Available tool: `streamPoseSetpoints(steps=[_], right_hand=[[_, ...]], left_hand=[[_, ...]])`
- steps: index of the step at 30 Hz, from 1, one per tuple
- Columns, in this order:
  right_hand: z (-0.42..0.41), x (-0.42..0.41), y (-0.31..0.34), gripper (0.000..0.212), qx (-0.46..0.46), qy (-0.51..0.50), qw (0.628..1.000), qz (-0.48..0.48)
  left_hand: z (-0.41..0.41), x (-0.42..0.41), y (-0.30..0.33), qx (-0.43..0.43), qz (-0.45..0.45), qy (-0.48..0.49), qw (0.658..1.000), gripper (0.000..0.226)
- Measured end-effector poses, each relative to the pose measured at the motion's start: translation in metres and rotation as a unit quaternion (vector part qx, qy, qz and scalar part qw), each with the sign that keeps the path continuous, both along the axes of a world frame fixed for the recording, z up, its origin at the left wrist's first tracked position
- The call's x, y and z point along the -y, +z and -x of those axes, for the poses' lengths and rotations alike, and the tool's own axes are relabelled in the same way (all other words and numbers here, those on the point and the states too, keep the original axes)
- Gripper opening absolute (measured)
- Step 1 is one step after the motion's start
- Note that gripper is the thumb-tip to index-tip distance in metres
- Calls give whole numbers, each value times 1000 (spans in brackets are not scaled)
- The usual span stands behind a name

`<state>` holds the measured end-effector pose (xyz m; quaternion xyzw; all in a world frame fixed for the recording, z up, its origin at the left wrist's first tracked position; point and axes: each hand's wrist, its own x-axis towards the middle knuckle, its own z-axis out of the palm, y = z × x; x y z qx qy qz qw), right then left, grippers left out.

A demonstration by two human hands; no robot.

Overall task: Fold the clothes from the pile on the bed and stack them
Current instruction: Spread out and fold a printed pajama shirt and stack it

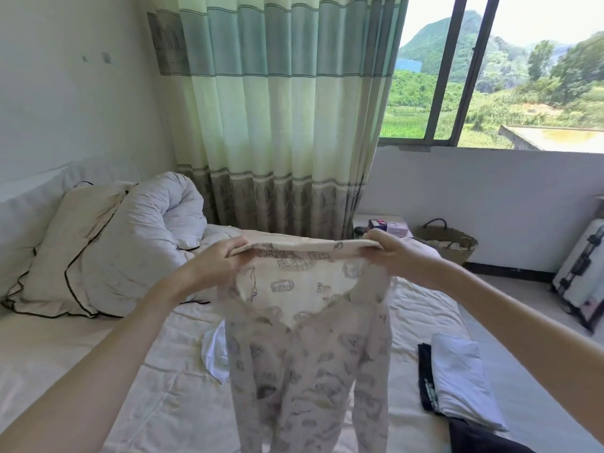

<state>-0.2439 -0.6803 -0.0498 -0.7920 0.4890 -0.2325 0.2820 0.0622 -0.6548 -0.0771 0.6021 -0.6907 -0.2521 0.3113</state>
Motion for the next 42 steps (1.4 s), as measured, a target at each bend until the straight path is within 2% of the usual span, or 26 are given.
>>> streamPoseSetpoints(steps=[2,4,6,9,12,14,16,19,23,26,28,30,33,38,40,42], right_hand=[[-1,1,0,10,21,-12,1000,4],[-3,6,5,15,143,0,988,-62],[-4,11,9,16,228,10,967,-110],[-1,15,7,16,211,11,972,-100],[3,15,12,17,168,-2,982,-82],[7,16,19,13,197,4,974,-116],[11,18,26,10,268,22,948,-172],[16,22,31,16,346,36,912,-216],[22,30,29,18,360,40,895,-262],[28,38,23,25,339,20,893,-296],[32,42,18,24,334,24,888,-314],[36,45,13,25,332,44,884,-327],[43,49,8,29,351,102,860,-357],[50,45,8,40,374,213,811,-396],[49,42,8,38,379,217,819,-372],[45,39,6,36,389,178,847,-317]], left_hand=[[0,-7,-3,-105,-34,-13,994,21],[1,-11,2,-236,-84,-15,968,14],[-1,-12,7,-292,-104,-25,950,12],[-3,-16,12,-260,-99,-54,959,10],[-7,-22,15,-215,-115,-74,967,36],[-8,-28,22,-201,-133,-94,966,50],[-9,-33,29,-204,-158,-118,959,57],[-11,-39,30,-218,-208,-168,938,77],[-12,-51,20,-271,-268,-231,895,94],[-11,-56,10,-338,-269,-266,862,76],[-8,-57,2,-352,-249,-241,869,63],[-1,-54,-5,-325,-214,-195,900,59],[6,-48,-11,-280,-133,-103,945,31],[0,-35,-17,-251,-36,9,967,16],[0,-30,-18,-233,-9,36,972,6],[2,-24,-18,-187,27,60,980,11]])
